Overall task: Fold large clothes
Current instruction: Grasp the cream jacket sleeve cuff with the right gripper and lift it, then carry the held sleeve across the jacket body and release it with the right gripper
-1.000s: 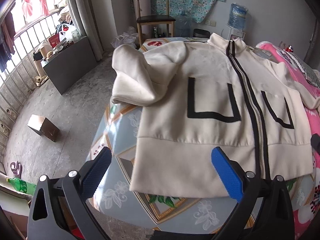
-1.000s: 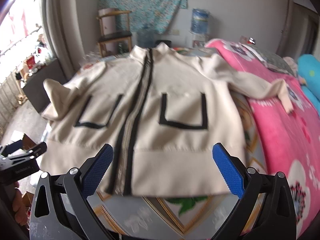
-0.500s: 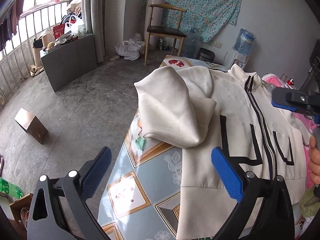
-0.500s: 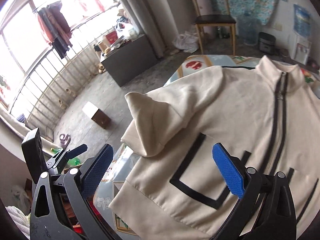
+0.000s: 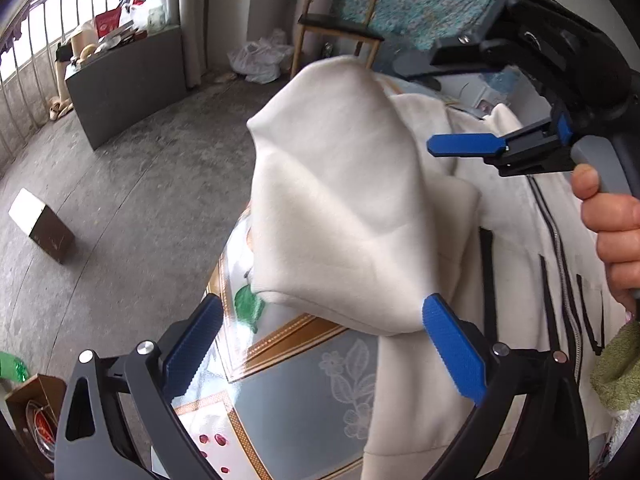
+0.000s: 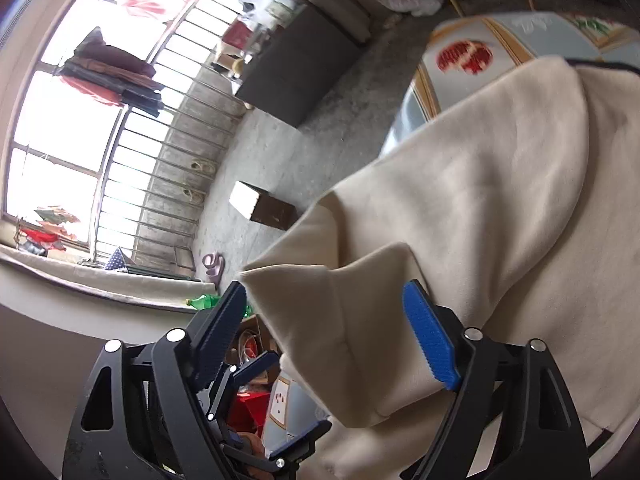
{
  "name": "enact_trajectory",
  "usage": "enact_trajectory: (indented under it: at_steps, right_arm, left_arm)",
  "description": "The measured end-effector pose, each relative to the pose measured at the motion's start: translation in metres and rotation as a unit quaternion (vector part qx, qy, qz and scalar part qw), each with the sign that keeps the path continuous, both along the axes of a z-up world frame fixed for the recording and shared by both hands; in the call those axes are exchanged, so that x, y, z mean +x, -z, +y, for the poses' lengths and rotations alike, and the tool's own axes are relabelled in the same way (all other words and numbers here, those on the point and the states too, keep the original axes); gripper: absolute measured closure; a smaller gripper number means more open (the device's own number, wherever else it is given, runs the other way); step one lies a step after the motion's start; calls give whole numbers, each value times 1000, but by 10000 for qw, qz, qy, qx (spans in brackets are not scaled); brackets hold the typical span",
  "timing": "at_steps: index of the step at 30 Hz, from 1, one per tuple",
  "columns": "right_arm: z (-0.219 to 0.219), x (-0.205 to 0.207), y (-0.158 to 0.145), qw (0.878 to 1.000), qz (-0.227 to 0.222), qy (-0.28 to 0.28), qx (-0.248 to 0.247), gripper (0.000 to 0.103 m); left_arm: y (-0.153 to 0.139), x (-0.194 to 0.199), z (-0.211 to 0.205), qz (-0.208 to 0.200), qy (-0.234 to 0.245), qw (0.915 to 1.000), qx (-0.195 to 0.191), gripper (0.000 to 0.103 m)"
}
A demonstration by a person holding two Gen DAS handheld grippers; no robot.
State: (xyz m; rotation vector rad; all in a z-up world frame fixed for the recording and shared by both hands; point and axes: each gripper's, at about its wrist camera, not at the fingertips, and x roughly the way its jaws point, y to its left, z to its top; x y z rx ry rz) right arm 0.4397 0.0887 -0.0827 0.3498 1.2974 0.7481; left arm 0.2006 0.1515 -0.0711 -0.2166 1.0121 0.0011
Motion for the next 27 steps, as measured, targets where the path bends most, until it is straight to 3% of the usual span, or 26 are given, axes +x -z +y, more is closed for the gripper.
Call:
enact_trajectory:
  at_steps: [4, 8, 10, 13, 15, 17, 22, 24, 27]
  right_arm:
    - [-21, -20, 9, 9997, 252, -27, -21, 48]
    - [-35, -31, -7, 9995, -130, 64, -289, 61]
    - [-37, -20, -12, 9988, -338, 156, -315, 61]
    - [-30, -6, -8, 9994, -192, 174, -228, 60]
    - [-21, 2, 6, 9989, -88, 158, -439, 60]
    - [-19, 1, 18, 9980, 46, 109, -614, 60]
    - [-32, -27, 11, 9993, 165, -117, -306, 60]
    - [-35, -36, 10, 9989, 198, -227, -369, 65]
    - [-30, -37, 13, 9965, -15, -197, -810, 84]
  left_arm:
    - [9, 0, 11, 108, -146, 9996, -220, 5]
    - [13, 2, 11, 153, -144, 9998, -33, 5]
    - [13, 3, 13, 176, -168, 9997, 21, 5]
    - [13, 7, 10, 243, -246, 9993, 142, 5]
    - [15, 9, 10, 301, -311, 9989, 166, 5]
    - [16, 9, 9, 329, -352, 9986, 203, 5]
    - [15, 9, 9, 308, -340, 9982, 382, 5]
    - [17, 10, 8, 322, -349, 9981, 393, 5]
    - [18, 11, 9, 355, -449, 9978, 331, 5]
